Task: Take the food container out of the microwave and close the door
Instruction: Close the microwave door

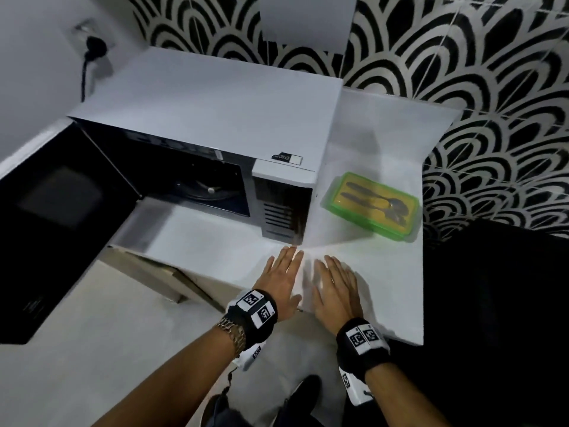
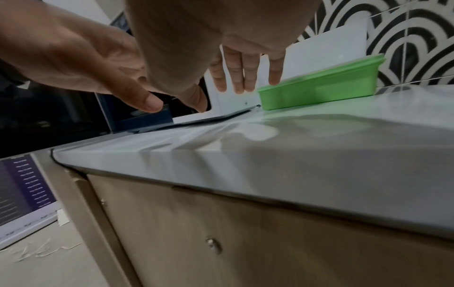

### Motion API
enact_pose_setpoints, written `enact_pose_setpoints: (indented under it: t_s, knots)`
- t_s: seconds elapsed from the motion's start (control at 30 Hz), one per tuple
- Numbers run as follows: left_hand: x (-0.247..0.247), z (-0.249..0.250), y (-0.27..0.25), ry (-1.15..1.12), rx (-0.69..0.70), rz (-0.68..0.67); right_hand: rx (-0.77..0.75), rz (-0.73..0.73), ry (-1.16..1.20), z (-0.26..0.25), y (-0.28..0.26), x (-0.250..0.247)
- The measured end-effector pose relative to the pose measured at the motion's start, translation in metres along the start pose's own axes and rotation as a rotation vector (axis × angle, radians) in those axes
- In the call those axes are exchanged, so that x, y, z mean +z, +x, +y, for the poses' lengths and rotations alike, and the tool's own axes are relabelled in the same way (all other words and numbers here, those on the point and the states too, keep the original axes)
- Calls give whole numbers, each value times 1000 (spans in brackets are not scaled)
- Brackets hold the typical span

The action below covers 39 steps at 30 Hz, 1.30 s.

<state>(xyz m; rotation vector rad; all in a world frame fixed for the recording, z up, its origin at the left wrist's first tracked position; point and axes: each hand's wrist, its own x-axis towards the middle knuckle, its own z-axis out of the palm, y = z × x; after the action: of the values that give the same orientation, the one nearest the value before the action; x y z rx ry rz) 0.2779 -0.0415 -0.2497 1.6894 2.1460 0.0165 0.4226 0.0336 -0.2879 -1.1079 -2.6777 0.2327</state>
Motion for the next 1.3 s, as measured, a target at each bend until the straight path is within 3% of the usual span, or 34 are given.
enact_pose_setpoints:
  t_s: [0.27,0.53,0.8,1.03,1.17,1.3]
  knots:
    - [-23,-87,-82,-84,-88,115,-58,-100,78,-107,-10,2]
    - [-80,-189,-186,-43,-176,397,-250,34,144,-243,16,-15]
    - [-131,-254,-274,98,-339,617,-408,83,143,-361,32,-25]
    - [-145,-299,-324,177,-652,580,-445,91,147,-408,32,-23]
    - [-146,-297,-334,153,-611,558,-440,71,159,-411,24,-17]
    - [-140,-276,-340,47,-454,594,-424,71,209,-401,13,-8]
